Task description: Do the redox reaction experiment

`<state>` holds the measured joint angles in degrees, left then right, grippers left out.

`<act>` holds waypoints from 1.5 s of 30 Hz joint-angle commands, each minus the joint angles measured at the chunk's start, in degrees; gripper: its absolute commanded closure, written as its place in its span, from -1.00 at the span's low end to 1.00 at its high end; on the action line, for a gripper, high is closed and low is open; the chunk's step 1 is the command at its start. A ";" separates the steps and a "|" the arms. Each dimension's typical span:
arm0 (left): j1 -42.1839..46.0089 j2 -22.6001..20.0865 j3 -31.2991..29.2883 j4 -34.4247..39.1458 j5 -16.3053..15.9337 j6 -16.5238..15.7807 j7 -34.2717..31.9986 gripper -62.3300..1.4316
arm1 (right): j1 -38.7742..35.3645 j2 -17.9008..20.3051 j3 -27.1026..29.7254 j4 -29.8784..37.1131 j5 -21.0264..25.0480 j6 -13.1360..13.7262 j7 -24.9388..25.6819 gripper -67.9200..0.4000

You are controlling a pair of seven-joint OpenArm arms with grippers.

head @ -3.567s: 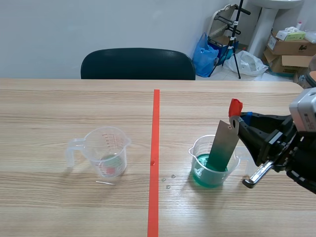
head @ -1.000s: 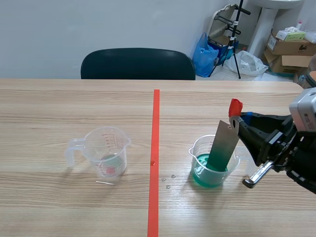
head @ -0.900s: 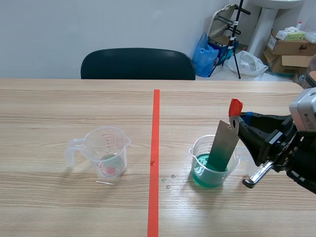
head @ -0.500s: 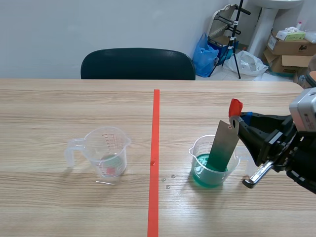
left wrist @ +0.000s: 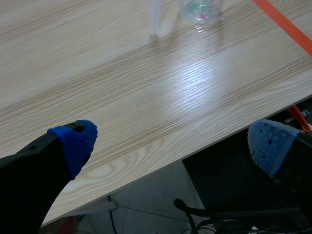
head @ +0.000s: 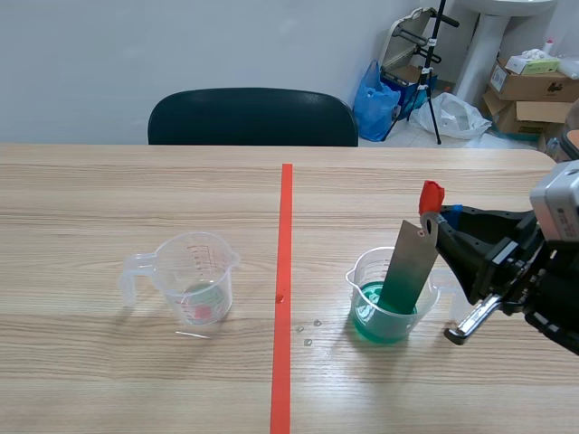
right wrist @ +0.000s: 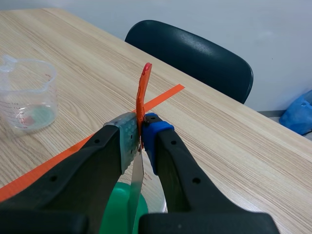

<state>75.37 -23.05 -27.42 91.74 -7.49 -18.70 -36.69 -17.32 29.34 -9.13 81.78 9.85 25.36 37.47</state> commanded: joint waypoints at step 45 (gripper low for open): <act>0.07 0.13 -0.35 0.46 -0.37 -0.09 -0.81 -1.00 | -7.67 1.14 7.61 16.00 0.90 2.40 -2.08 0.95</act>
<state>75.37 -23.05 -27.42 91.74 -7.49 -18.70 -36.69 -25.08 29.41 -2.35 96.64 9.85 27.62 34.81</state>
